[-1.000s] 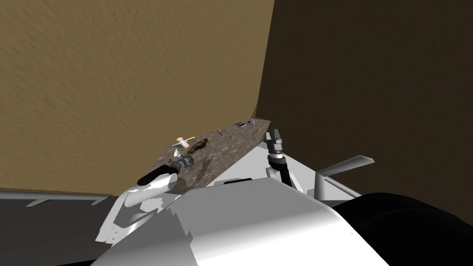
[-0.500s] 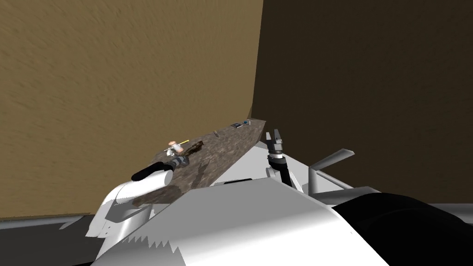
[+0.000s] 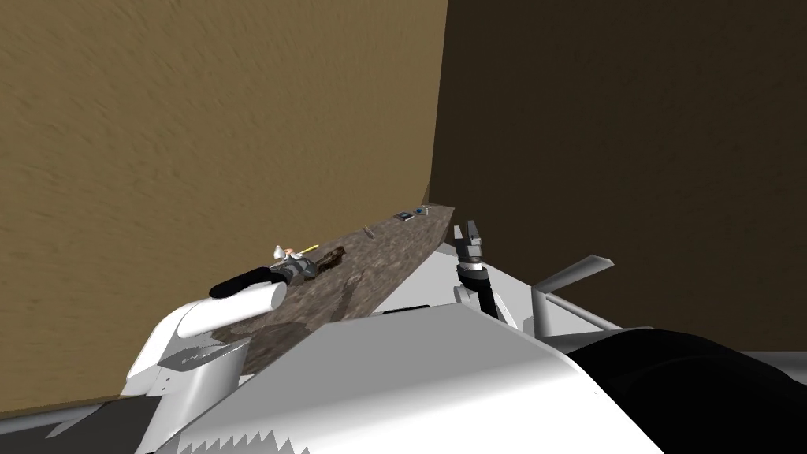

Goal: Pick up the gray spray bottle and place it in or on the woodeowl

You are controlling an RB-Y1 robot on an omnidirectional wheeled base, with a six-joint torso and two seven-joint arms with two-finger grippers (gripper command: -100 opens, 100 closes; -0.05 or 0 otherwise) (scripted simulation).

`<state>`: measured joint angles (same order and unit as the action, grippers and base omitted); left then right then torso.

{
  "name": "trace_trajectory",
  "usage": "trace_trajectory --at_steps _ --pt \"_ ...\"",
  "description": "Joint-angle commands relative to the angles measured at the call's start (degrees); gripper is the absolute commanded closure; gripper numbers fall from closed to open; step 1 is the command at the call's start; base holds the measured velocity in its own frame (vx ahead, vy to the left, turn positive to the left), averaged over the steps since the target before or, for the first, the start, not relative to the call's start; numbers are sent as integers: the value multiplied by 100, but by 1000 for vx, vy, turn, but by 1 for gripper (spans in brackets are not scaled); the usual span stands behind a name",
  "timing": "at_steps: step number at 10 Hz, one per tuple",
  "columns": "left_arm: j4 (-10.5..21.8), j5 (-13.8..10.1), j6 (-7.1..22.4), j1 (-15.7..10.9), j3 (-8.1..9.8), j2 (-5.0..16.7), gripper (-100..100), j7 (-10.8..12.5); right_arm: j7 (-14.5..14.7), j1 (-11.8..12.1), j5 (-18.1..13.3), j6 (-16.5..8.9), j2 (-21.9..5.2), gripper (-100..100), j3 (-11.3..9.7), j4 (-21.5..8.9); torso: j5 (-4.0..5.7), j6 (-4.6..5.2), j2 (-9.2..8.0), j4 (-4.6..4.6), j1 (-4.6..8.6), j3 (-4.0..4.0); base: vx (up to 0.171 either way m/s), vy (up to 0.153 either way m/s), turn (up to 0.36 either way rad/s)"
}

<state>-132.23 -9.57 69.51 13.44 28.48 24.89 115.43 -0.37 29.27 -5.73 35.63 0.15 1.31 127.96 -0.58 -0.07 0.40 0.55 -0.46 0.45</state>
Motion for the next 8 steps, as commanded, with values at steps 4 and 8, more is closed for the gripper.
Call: trace_trajectory --at_steps 4,8 --pt "-104 -128 509 -359 137 573 100 70 0 0 0 0 0 0 0 0 2 1 8 3 -1 5 168 77 -24" --pt "-152 -168 644 -457 168 685 -100 80 0 -1 0 0 1 0 0 0 -1 0 -30 1 15 -12 92 60 -4"
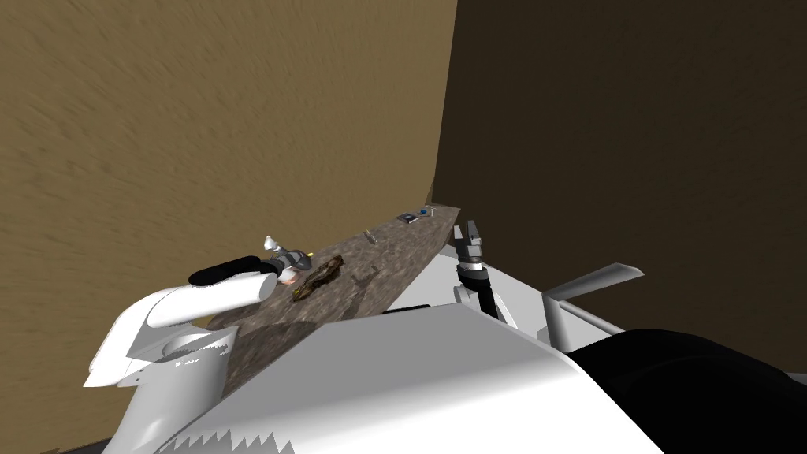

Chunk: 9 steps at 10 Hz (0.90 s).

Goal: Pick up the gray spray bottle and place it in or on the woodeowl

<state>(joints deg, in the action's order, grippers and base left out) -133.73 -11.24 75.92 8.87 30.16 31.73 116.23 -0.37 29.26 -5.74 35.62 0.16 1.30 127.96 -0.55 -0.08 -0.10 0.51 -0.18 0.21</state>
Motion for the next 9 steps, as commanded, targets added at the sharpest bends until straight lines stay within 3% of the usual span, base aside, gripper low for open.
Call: trace_trajectory --at_steps 1,4,5,6,8,9 --pt "0 0 0 0 0 0 -100 0 0 0 0 0 0 0 0 0 0 0 0 0 0 0 6 4 0" --pt "0 0 0 0 0 0 -100 0 0 0 0 0 0 0 0 0 2 0 -15 -4 8 -9 0 0 0" --pt "0 0 0 0 0 0 0 0 0 0 0 0 0 0 0 0 2 0 -16 -4 9 -10 0 0 0" --pt "-161 -54 190 18 33 108 -100 119 0 0 0 0 0 0 0 0 2 0 -16 -4 9 -10 9 10 -28" --pt "-483 -162 534 55 99 325 -100 355 0 0 0 0 0 0 0 0 1 0 -11 -4 -4 -8 22 45 -47" --pt "-483 -162 568 55 99 325 -100 355 0 0 0 0 0 0 0 0 -1 0 -10 -3 -8 -6 18 31 -14"
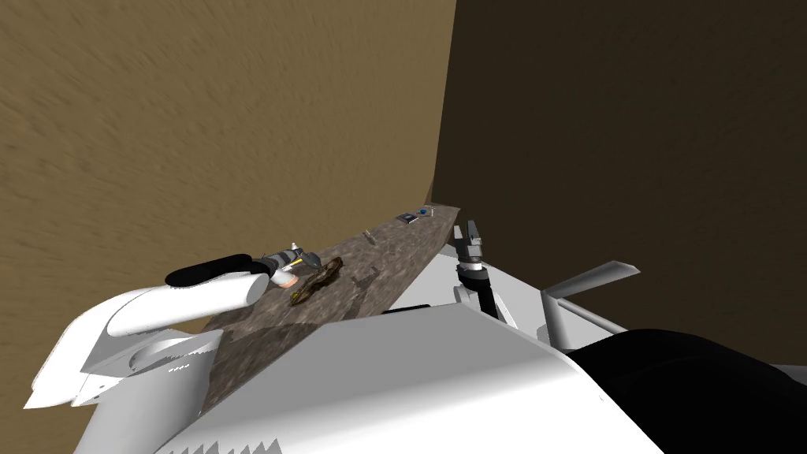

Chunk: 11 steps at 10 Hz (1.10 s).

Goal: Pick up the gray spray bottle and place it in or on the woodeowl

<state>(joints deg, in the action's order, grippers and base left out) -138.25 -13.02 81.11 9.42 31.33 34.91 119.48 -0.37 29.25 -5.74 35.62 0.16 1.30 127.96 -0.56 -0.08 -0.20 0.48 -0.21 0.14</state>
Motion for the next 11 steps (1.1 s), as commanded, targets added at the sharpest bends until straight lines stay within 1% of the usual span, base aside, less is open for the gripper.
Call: trace_trajectory --at_steps 1,2,3,6,7,8,11 --pt "-192 -38 239 19 15 116 -100 149 0 0 0 0 0 0 0 0 0 0 0 0 0 0 -7 6 -20" --pt "-353 -91 409 37 48 224 -100 267 0 0 0 0 0 0 0 0 2 0 -7 -2 8 -4 -10 12 -36" --pt "-353 -91 428 37 48 224 -100 267 0 0 0 0 0 0 0 0 3 0 -10 -2 8 -6 -8 10 -28" --pt "-836 -253 955 93 147 549 -100 623 0 0 0 0 0 0 0 0 3 0 -10 -3 11 -6 -7 9 -25" --pt "-836 -253 996 93 147 549 -100 623 0 0 0 0 0 0 0 0 3 0 -11 -3 9 -7 -8 9 -27" --pt "-998 -307 1186 112 180 657 -100 741 0 0 0 0 0 0 0 0 2 0 -10 -2 10 -6 -16 19 -57" --pt "-998 -307 1186 112 180 657 -100 741 0 0 0 0 0 0 0 0 2 0 -8 -2 11 -5 -2 2 -5"
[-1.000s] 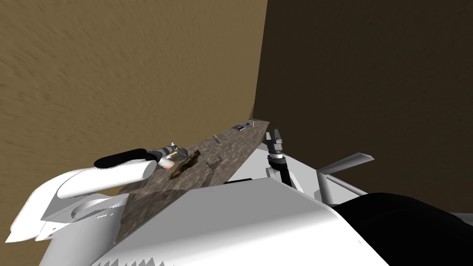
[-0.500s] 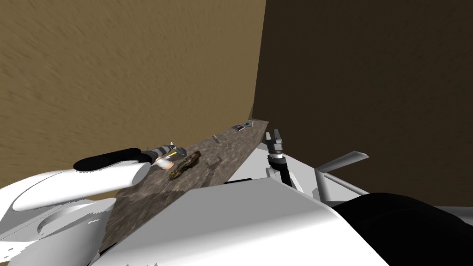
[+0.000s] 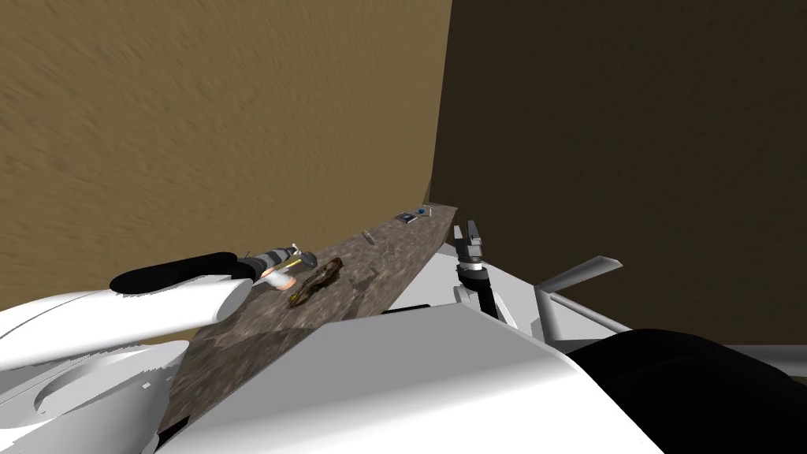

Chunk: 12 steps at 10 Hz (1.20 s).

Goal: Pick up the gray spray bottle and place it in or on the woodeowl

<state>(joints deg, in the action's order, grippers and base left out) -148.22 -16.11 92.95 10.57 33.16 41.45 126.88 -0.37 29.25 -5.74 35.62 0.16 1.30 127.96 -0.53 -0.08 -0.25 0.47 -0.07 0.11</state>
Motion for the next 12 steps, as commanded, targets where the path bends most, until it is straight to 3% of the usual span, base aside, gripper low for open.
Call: trace_trajectory --at_steps 1,6,7,9,11,12 --pt "0 1 2 -2 -3 2 -100 1 0 0 0 0 0 0 0 0 0 0 0 0 0 0 6 -7 22" --pt "0 1 2 -2 -3 2 -100 1 0 0 0 0 0 0 0 0 -1 0 -2 0 -3 -1 0 0 0" --pt "286 82 -285 -289 284 91 -100 -286 0 0 0 0 0 0 0 0 0 0 1 0 1 1 52 -122 327" --pt "534 82 -426 -596 291 91 -100 -569 0 1 0 0 1 0 -1 0 13 -2 21 4 53 12 45 -122 197" --pt "873 82 -426 -898 291 91 -100 -890 0 0 0 0 0 0 0 0 4 3 9 3 11 6 -4 -1 -31" --pt "1016 82 -426 -898 291 91 -100 -921 0 0 0 0 0 0 0 0 0 2 5 2 -4 3 -4 17 2"
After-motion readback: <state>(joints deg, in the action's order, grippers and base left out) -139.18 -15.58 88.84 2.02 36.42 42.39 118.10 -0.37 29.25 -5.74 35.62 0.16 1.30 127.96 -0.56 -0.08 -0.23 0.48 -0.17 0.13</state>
